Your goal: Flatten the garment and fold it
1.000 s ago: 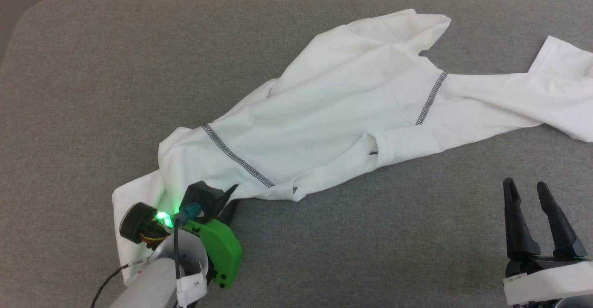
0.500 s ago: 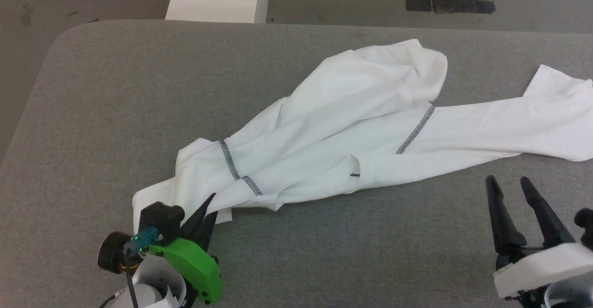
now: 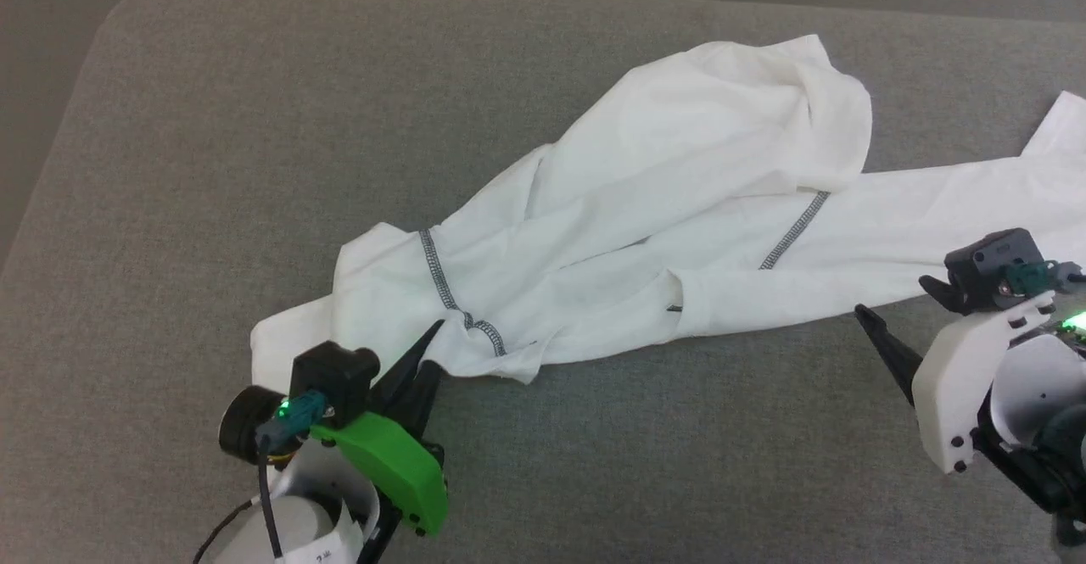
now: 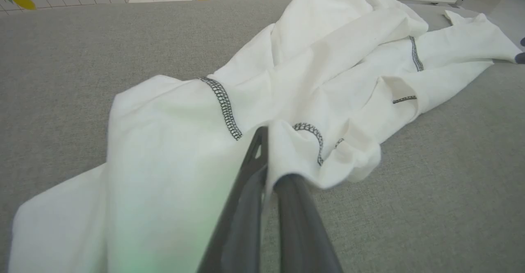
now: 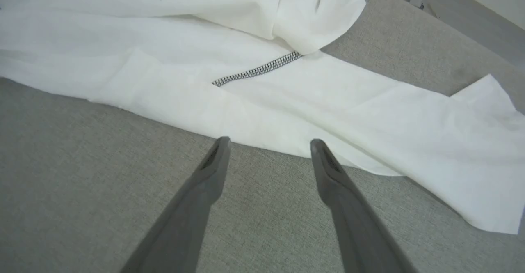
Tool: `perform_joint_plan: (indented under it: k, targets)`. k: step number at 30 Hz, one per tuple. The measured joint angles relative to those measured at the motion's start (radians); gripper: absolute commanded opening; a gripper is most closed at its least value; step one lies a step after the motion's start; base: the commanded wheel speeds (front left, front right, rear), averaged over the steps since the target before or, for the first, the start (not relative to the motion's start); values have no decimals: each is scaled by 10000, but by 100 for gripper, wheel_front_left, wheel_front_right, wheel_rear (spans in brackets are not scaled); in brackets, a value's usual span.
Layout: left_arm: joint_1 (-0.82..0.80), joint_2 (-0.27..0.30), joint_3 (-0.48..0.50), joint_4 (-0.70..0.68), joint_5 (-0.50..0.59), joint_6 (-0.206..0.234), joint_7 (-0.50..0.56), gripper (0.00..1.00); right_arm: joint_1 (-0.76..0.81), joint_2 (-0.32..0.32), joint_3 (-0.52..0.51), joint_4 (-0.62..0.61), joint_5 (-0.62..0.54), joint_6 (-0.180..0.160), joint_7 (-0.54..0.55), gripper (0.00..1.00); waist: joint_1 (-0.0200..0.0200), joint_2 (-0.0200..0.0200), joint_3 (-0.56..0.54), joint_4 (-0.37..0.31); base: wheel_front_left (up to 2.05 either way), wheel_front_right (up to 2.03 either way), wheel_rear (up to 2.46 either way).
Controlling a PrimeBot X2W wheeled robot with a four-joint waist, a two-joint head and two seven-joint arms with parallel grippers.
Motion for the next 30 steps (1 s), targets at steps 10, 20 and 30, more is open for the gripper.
perform_joint_plan:
  k: [10, 20, 30]
  targets:
    - [-534, -316, -311, -33, 17, -136, 67, 0, -2090, -1885, 3007, 1129, 640, -2, 240, 100, 0, 0, 744, 510, 0, 0, 0]
    - [-741, -539, -424, 169, 19, -232, 59, 0, -3188, -2366, 4182, 2242, 1143, 8, -190, 100, 1, 0, 1213, 1012, 0, 0, 0]
    - [-742, -543, 52, 226, -211, -171, -537, 0, -2891, -1379, 2243, 3018, 1281, 33, -1680, 0, 1, 0, 1253, 802, 0, 0, 0]
